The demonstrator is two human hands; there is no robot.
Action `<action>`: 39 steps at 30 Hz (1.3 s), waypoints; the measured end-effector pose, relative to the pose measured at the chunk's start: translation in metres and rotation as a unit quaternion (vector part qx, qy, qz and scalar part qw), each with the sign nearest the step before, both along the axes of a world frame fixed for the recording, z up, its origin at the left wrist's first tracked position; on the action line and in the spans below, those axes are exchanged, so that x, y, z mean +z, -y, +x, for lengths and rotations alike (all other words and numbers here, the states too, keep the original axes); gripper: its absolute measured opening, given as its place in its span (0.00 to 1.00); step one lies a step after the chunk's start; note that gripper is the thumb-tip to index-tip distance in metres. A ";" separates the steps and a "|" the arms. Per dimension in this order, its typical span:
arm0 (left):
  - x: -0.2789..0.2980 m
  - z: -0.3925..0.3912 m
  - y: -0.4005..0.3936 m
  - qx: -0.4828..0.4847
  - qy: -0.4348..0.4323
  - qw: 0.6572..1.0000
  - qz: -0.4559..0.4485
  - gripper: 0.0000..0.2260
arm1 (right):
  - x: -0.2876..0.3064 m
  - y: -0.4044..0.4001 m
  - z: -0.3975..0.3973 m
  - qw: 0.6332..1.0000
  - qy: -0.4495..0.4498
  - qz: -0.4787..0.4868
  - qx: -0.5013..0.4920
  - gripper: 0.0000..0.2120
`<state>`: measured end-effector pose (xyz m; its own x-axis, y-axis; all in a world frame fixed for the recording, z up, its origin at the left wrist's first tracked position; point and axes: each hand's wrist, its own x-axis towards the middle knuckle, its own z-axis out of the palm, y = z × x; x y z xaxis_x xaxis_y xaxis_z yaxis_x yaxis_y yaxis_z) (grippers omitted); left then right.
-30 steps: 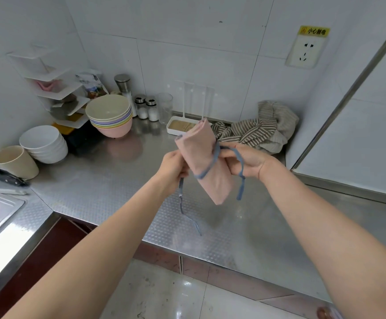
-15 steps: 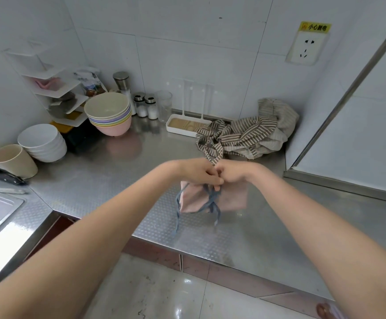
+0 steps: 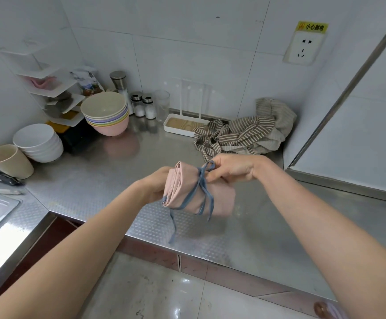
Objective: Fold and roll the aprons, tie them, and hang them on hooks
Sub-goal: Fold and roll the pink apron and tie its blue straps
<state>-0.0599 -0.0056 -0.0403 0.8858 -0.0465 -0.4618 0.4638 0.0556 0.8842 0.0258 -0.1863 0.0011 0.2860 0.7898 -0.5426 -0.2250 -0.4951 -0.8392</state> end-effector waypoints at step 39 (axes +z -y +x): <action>-0.089 0.020 0.061 -0.270 0.102 0.891 0.351 0.08 | -0.126 0.008 -0.021 0.939 0.210 -0.116 -0.246 0.08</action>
